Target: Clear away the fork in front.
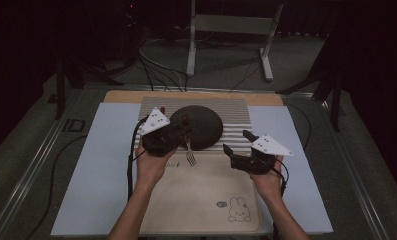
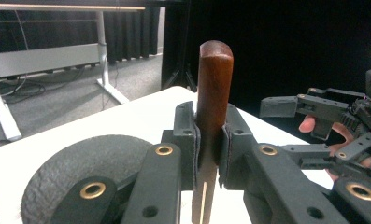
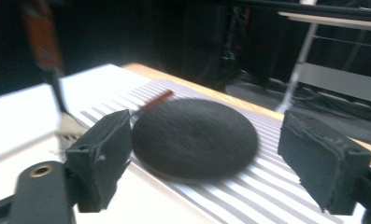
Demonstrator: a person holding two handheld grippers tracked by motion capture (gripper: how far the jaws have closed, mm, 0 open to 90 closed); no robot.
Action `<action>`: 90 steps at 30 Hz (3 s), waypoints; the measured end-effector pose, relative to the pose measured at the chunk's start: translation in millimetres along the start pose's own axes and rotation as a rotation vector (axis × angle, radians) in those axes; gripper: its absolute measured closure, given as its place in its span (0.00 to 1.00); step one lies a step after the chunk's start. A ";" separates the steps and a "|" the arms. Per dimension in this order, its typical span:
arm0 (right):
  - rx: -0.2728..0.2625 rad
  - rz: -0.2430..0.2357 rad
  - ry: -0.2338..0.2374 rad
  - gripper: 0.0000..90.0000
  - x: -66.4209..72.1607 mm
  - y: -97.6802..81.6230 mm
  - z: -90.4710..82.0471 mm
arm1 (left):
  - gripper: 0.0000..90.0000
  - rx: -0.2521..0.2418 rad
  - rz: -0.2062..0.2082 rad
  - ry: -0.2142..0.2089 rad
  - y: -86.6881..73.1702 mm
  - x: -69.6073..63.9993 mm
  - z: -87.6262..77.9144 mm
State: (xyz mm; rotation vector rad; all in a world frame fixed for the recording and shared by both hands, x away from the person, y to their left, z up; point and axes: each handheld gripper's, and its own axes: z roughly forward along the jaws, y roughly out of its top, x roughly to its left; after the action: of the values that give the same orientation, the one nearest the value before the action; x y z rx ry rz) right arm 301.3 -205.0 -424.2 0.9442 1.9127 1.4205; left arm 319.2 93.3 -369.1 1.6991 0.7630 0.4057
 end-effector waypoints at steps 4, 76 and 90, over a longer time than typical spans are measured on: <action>0.026 -0.018 -0.054 0.16 -9.3 -15.5 -11.5 | 0.89 0.012 -0.010 0.004 -4.7 5.9 -10.1; 0.096 0.054 -0.228 0.16 -37.0 -69.2 -77.7 | 0.89 0.255 -0.144 -0.084 -70.3 40.8 -108.7; 0.103 0.048 -0.229 0.16 -35.4 -70.7 -75.2 | 0.89 0.283 -0.206 -0.122 -83.8 53.0 -113.0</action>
State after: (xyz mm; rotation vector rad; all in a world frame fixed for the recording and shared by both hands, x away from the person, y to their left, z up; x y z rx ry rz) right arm 248.8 -288.8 -470.5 1.1552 1.8167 1.1919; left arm 263.6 221.2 -425.4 1.8653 0.9273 0.0511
